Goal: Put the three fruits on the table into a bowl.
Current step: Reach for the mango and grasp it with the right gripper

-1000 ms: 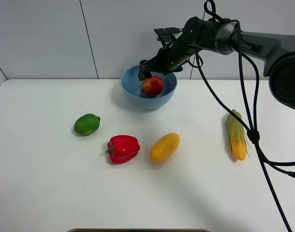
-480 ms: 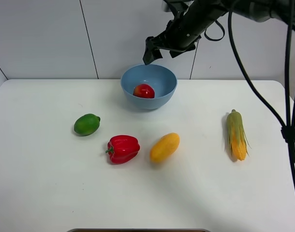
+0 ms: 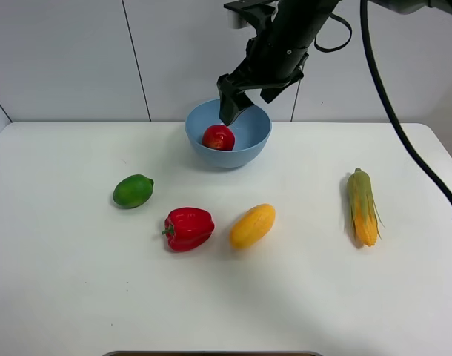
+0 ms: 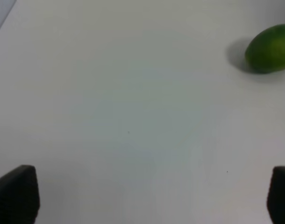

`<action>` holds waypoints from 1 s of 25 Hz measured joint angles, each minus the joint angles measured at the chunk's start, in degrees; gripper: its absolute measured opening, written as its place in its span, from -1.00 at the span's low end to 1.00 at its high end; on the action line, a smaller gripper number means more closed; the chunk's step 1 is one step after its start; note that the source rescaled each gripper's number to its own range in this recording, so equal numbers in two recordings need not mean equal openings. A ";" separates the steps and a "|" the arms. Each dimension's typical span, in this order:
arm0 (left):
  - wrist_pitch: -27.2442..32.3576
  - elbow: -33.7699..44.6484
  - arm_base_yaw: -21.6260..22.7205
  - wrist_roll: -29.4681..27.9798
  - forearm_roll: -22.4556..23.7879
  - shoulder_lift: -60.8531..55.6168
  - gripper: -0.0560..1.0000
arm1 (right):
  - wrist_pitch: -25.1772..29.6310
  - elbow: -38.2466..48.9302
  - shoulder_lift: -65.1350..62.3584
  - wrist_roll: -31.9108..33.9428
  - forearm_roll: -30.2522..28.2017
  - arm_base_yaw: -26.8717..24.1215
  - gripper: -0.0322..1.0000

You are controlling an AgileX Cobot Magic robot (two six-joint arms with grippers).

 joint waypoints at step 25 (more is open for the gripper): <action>0.00 0.00 0.00 0.01 0.00 0.00 0.99 | -4.64 28.77 -2.71 -16.68 -12.23 10.34 0.59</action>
